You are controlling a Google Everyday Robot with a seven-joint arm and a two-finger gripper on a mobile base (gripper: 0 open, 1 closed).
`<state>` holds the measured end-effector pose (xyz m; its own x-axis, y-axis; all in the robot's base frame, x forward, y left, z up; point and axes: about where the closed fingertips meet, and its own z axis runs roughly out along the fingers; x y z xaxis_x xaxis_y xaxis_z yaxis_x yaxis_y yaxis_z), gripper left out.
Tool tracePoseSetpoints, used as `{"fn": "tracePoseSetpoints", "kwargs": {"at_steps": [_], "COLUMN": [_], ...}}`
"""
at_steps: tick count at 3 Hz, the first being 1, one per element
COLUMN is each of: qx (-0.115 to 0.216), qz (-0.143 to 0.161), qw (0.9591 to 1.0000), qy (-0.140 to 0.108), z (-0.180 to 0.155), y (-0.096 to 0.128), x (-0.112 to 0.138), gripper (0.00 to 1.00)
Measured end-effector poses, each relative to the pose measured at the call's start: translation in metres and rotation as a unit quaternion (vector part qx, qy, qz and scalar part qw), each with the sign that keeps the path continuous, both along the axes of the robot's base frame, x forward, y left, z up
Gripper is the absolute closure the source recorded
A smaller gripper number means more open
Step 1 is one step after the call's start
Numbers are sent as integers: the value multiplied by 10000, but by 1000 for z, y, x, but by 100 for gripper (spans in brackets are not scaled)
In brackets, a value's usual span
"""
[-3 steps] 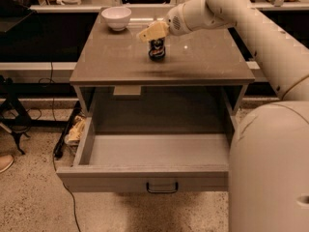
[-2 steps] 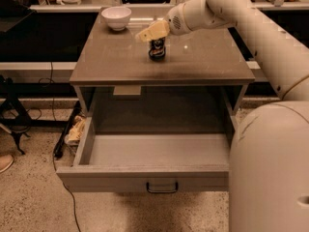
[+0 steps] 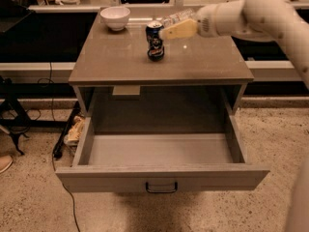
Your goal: Pick pepsi can from top drawer and place on counter
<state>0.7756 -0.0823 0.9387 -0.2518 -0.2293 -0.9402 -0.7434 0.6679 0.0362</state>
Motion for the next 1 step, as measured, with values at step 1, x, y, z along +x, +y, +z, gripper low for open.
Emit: {"fn": "tracePoseSetpoints", "kwargs": {"at_steps": [1], "qx": [412], "qz": [-749], "qw": [9963], "qy": [-70], "z": [-6], "y": [-65], "x": [-18], "gripper": [0]}}
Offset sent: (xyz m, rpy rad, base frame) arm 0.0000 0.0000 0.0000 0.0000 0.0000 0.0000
